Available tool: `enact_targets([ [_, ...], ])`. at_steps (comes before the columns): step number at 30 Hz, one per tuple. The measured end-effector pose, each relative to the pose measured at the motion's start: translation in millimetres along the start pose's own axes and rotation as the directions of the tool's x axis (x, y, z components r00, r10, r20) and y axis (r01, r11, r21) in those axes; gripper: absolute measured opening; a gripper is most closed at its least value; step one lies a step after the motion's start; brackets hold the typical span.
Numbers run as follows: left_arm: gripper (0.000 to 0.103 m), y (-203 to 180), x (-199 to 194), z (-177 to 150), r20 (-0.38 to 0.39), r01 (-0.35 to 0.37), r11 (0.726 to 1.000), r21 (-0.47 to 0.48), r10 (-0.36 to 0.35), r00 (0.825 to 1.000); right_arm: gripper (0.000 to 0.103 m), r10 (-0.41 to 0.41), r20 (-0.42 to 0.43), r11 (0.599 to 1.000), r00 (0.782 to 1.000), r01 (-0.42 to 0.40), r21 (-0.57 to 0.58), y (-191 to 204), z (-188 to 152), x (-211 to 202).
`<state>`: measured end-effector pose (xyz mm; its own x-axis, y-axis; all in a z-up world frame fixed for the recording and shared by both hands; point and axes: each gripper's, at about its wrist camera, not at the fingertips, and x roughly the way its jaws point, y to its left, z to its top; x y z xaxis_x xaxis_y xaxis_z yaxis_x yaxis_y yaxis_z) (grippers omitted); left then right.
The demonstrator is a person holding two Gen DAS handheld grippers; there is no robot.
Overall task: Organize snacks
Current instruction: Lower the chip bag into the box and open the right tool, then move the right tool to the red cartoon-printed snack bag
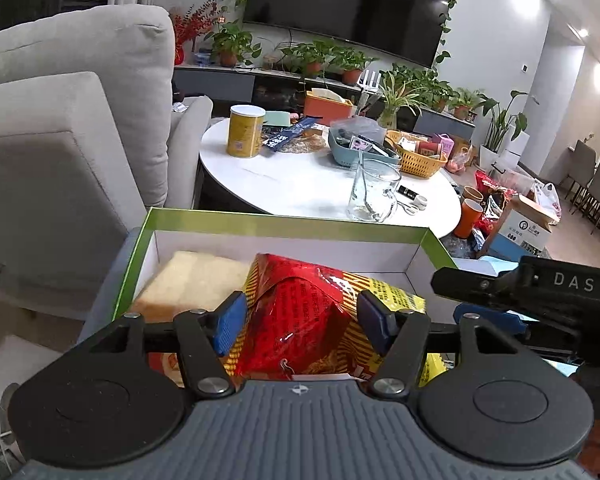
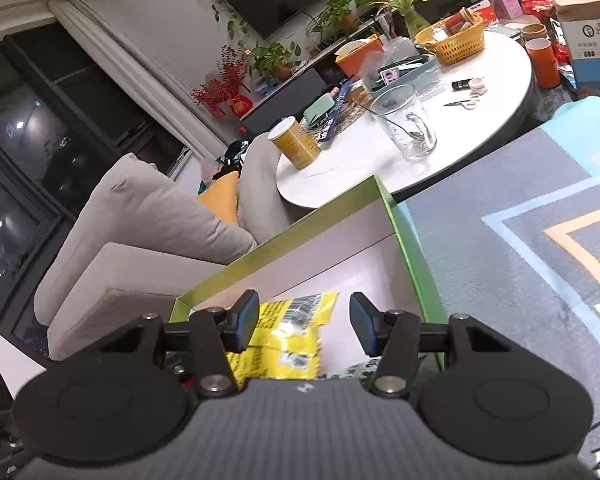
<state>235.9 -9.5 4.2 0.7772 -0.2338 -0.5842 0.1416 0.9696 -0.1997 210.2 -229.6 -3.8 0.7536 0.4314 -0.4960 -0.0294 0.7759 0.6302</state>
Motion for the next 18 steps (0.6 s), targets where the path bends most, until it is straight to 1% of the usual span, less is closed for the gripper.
enact_targets([
  [5, 0.058, -4, -14, -3, 0.022, -0.025, 0.999, 0.036, 0.025, 0.999, 0.059, -0.022, 0.008, 0.999, 1.0, 0.023, -0.03, 3, -1, -16],
  [10, 0.058, -2, -24, -3, 0.026, -0.032, 0.999, 0.02, 0.031, 0.999, 0.059, -0.048, 0.004, 0.998, 0.999, 0.048, -0.033, 0, -3, -29],
  [13, 0.058, -3, -32, -3, 0.035, -0.053, 0.998, 0.027, 0.052, 0.998, 0.059, -0.052, 0.0, 0.998, 0.999, 0.052, -0.03, -2, -6, -37],
  [18, 0.058, -4, -50, -9, 0.031, -0.034, 0.999, 0.016, 0.034, 0.999, 0.06, -0.061, -0.005, 0.997, 0.998, 0.061, -0.04, -3, -11, -48],
])
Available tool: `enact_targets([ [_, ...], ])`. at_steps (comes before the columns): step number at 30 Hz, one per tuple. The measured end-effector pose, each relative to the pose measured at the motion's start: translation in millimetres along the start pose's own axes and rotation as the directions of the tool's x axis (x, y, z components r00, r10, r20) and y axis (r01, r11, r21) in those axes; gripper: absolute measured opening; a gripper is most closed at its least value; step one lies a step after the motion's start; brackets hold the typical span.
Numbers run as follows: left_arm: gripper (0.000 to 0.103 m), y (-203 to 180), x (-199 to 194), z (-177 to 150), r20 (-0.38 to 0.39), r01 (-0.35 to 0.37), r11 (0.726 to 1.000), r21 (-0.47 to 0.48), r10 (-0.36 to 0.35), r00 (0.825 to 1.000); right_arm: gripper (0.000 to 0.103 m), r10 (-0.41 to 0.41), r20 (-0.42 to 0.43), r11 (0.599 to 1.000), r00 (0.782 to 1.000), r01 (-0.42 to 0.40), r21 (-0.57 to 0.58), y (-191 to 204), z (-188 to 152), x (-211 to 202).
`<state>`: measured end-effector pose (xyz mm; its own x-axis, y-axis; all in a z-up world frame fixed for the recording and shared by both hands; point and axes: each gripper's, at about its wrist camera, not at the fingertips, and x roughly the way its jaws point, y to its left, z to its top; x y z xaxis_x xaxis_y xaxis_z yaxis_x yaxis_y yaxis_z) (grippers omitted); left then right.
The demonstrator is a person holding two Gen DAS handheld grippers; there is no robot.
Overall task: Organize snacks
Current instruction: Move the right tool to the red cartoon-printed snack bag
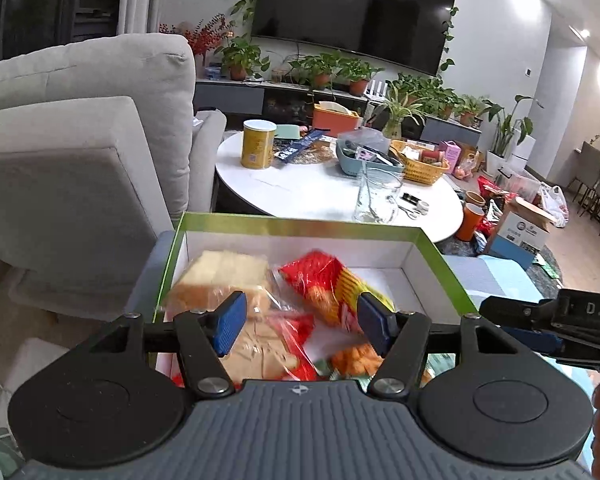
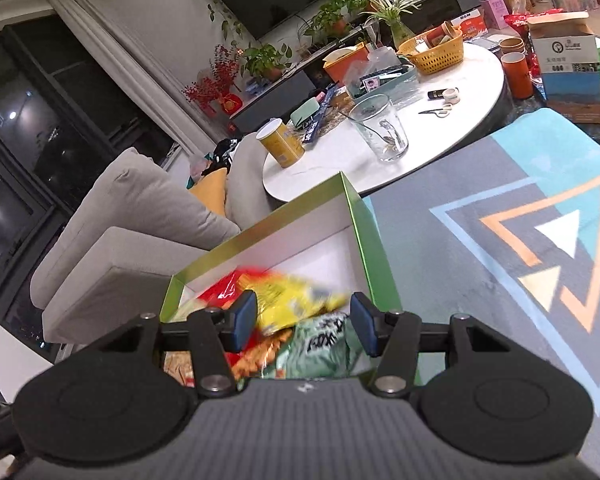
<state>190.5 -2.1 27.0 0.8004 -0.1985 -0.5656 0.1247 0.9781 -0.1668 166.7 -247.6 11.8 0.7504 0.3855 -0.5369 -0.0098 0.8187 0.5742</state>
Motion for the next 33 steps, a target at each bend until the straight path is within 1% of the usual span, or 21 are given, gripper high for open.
enact_targets([
  [8, 0.059, -13, -17, -21, -0.038, 0.033, 0.999, 0.013, -0.032, 0.999, 0.063, -0.035, -0.029, 0.999, 0.999, 0.035, -0.012, -10, -12, -14],
  [10, 0.059, -16, -21, -26, -0.045, 0.039, 0.999, 0.014, -0.039, 0.998, 0.066, -0.053, -0.035, 0.999, 0.998, 0.053, -0.006, -16, -15, -16],
  [14, 0.059, -25, -24, -36, -0.067, 0.051, 0.998, 0.033, -0.049, 0.997, 0.067, -0.119, -0.054, 0.993, 0.991, 0.118, -0.007, -27, -22, -19],
  [19, 0.062, -38, -24, -52, -0.116, 0.077, 0.996, 0.054, -0.07, 0.991, 0.072, -0.146, -0.088, 0.989, 0.985, 0.147, 0.005, -40, -28, -19],
  [26, 0.063, -62, -16, -66, -0.185, 0.121, 0.987, 0.109, -0.1, 0.978, 0.073, -0.128, -0.138, 0.992, 0.982, 0.128, -0.008, -47, -38, -18],
  [29, 0.063, -71, -12, -72, -0.209, 0.129, 0.983, 0.132, -0.1, 0.973, 0.073, -0.12, -0.148, 0.993, 0.982, 0.119, -0.01, -48, -42, -17],
  [33, 0.063, -78, -7, -76, -0.236, 0.142, 0.98, 0.137, -0.106, 0.966, 0.073, -0.098, -0.161, 0.995, 0.982, 0.097, -0.009, -49, -43, -17],
])
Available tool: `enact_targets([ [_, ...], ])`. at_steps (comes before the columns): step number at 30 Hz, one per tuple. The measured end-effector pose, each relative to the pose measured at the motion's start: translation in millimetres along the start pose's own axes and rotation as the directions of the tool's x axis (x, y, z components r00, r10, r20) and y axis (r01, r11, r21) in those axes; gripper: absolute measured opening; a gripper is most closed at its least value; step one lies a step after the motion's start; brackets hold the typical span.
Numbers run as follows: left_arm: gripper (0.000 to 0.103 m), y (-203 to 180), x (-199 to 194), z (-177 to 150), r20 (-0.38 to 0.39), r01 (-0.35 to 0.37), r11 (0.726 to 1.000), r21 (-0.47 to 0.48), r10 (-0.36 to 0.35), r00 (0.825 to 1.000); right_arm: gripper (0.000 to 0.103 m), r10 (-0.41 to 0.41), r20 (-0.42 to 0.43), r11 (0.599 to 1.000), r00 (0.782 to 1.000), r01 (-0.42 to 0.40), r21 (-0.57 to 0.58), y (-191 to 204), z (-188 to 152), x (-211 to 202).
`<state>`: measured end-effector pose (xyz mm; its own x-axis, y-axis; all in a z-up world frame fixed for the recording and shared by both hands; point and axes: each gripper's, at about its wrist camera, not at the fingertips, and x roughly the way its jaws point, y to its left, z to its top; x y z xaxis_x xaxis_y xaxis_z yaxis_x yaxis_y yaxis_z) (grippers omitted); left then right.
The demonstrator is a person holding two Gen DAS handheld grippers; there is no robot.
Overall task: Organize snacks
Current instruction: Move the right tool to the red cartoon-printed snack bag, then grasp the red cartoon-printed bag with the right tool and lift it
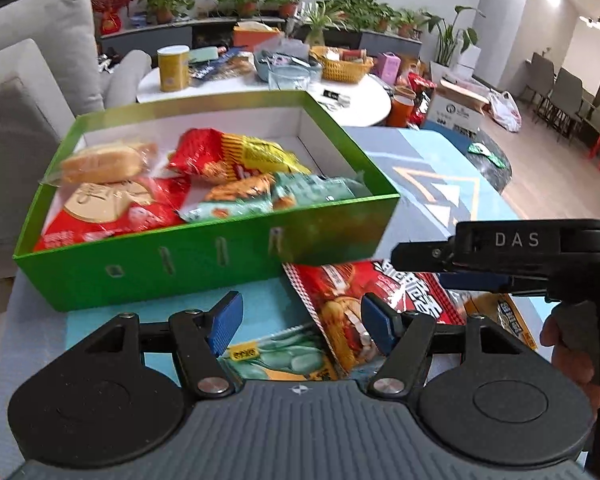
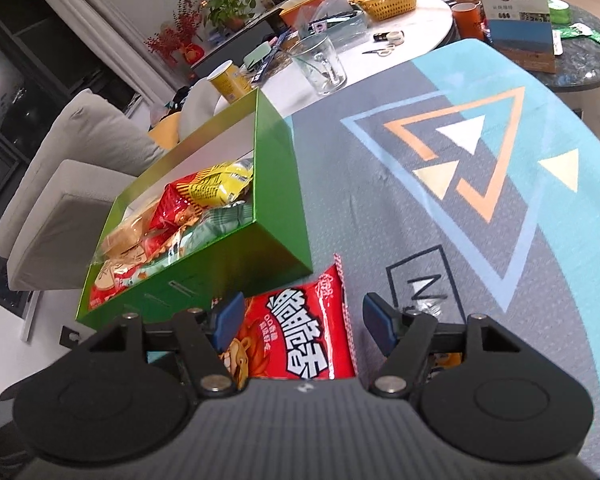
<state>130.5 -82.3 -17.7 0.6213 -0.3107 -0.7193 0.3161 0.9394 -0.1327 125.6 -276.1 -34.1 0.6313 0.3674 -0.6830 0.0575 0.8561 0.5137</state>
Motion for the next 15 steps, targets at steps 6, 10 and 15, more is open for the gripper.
enact_targets([
  [6, 0.063, -6, 12, -2, -0.032, 0.01, 1.0, 0.0, -0.01, 0.999, 0.073, 0.008, -0.001, 0.999, 1.0, -0.008, -0.031, 4, -4, 2],
  [10, 0.063, -9, 19, -2, -0.058, 0.036, 0.999, -0.004, -0.036, 0.998, 0.071, 0.004, -0.003, 0.998, 1.0, -0.004, -0.067, 7, -5, 5],
  [15, 0.067, -11, 30, -2, -0.074, 0.043, 0.999, -0.013, -0.044, 0.996, 0.066, -0.022, -0.008, 0.994, 1.0, 0.021, -0.109, 11, -7, 8],
])
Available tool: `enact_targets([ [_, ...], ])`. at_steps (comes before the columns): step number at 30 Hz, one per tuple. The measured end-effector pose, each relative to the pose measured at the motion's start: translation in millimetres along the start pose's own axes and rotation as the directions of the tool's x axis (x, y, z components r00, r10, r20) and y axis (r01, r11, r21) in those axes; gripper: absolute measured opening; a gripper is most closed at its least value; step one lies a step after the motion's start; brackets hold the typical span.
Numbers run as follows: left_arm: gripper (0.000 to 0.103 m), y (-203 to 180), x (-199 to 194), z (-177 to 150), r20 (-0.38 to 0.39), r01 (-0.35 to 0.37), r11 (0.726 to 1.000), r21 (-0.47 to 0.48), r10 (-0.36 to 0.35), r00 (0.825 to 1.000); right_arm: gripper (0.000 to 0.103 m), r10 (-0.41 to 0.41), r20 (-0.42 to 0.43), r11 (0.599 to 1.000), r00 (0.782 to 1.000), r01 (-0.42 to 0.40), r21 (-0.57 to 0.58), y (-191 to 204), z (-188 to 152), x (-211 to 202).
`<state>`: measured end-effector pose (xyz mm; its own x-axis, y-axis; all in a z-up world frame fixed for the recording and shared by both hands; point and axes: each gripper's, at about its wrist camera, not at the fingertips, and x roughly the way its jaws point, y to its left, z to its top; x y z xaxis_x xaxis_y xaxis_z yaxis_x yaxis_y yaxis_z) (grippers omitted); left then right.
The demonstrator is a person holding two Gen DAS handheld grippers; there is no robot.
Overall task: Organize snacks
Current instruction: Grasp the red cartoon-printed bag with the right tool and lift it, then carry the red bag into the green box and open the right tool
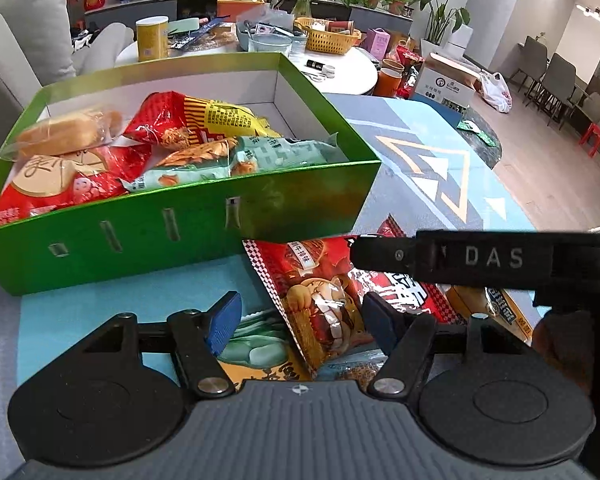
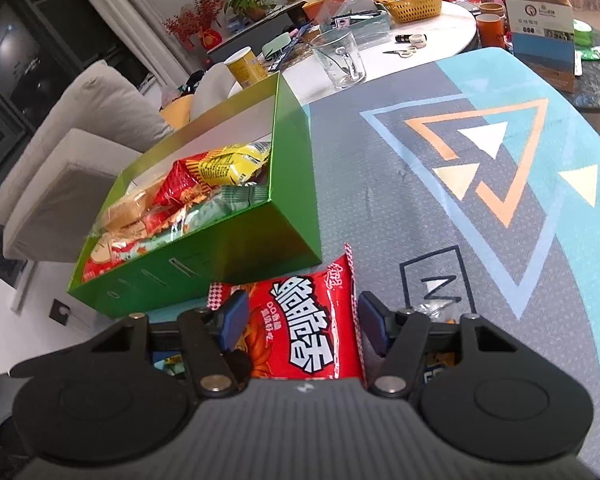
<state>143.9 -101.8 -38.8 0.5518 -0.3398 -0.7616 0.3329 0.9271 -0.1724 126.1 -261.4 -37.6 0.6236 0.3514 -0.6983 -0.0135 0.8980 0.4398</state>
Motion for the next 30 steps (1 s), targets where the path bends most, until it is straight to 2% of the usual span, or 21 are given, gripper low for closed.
enact_targets([
  [5, 0.066, 2, 5, 0, 0.004, 0.027, 1.0, -0.013, -0.027, 1.0, 0.064, -0.013, 0.003, 0.999, 1.0, 0.013, -0.03, 2, -3, 1],
  [8, 0.051, 2, 4, -1, 0.006, 0.078, 0.997, -0.025, -0.078, 0.997, 0.064, 0.004, 0.008, 1.0, 1.0, -0.004, -0.022, 5, -5, 1],
  [10, 0.048, -1, 0, -1, 0.008, 0.091, 0.996, -0.019, -0.091, 0.996, 0.064, 0.042, 0.01, 0.999, 0.999, -0.042, 0.008, 3, -5, -1],
  [19, 0.046, -6, -31, 0, 0.103, 0.044, 0.997, 0.062, -0.051, 0.993, 0.062, 0.085, 0.044, 0.996, 0.995, -0.086, -0.001, 19, -6, -15],
  [25, 0.046, -2, -59, 2, 0.188, -0.005, 0.995, 0.095, -0.013, 0.982, 0.062, 0.133, 0.087, 0.991, 0.987, -0.13, -0.039, 42, -1, -30],
  [30, 0.046, 6, -77, 6, 0.237, -0.015, 0.996, 0.084, -0.005, 0.972, 0.062, 0.151, 0.129, 0.987, 0.98, -0.143, -0.067, 59, 7, -37],
])
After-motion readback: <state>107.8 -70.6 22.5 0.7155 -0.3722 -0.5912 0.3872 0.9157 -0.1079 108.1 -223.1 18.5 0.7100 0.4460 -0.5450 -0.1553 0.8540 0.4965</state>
